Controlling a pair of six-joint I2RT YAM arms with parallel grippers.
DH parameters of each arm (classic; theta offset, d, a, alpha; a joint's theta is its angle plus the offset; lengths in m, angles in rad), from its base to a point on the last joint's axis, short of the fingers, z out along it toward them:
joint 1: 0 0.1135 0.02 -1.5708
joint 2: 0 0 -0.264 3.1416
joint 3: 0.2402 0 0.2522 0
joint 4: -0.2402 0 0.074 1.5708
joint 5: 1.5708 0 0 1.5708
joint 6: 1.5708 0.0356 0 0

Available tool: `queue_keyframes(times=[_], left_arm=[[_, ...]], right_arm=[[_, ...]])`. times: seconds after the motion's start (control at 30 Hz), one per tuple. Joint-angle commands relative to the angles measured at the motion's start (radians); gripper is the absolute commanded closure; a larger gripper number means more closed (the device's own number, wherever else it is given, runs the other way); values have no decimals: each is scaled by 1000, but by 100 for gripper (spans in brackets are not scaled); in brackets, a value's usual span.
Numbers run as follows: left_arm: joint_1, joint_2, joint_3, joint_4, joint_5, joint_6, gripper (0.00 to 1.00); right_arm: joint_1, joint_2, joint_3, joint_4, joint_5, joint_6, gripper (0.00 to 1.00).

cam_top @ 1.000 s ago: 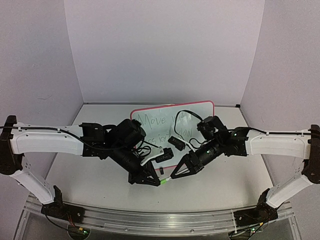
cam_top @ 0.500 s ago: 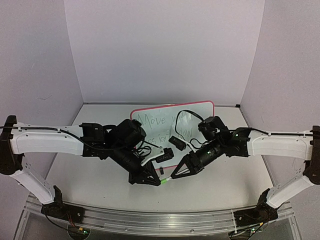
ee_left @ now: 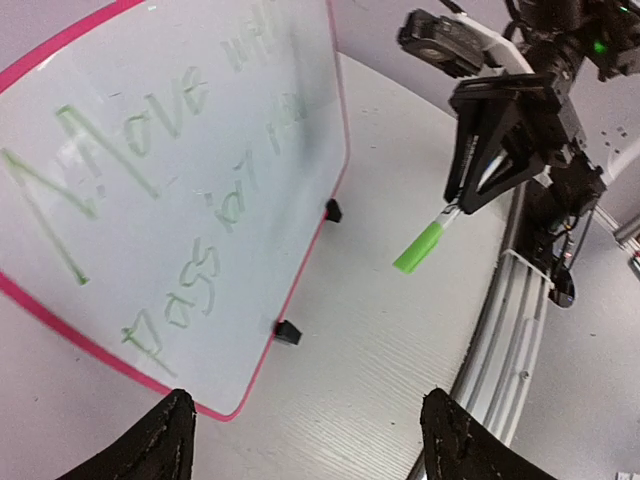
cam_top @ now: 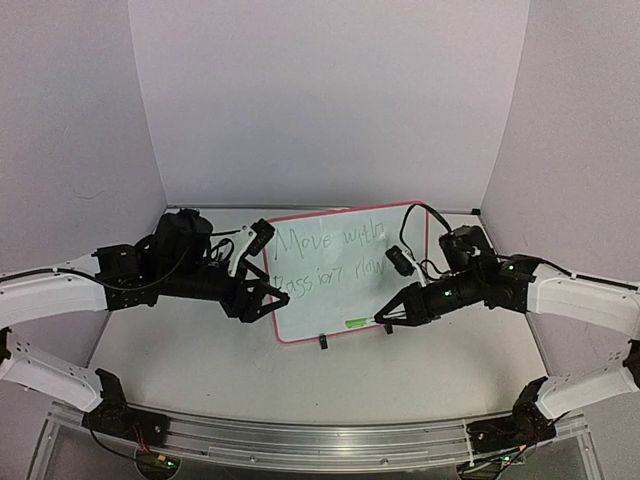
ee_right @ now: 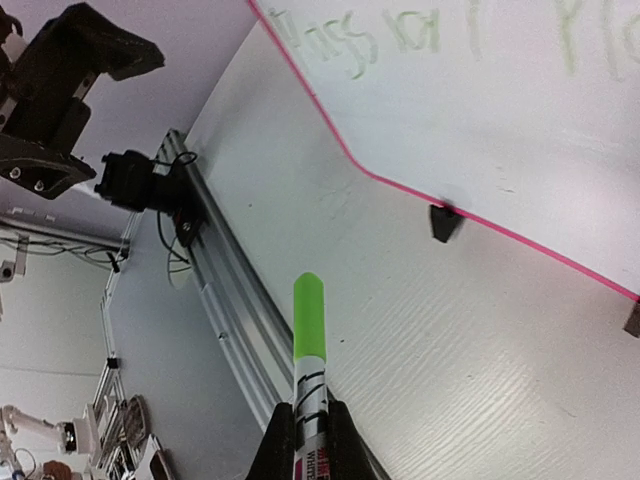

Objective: Write a sentence on the whiteboard
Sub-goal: Insert the whiteboard marker without the cap into the pen cap, then put down the whiteboard marker at the center of the board.

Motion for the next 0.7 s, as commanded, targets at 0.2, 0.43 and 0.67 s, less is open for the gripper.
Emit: queue_keyframes(times=[0.2, 0.43, 0.67], left_arm=[[191, -98, -87, 0, -146, -206, 17], [276, -96, -101, -42, -128, -239, 15], [326, -103, -137, -41, -166, -291, 14]], right_arm=[[-131, 43, -138, -51, 94, 11, 100], [-231, 129, -173, -88, 135, 22, 100], [-350, 153, -184, -161, 213, 20, 87]])
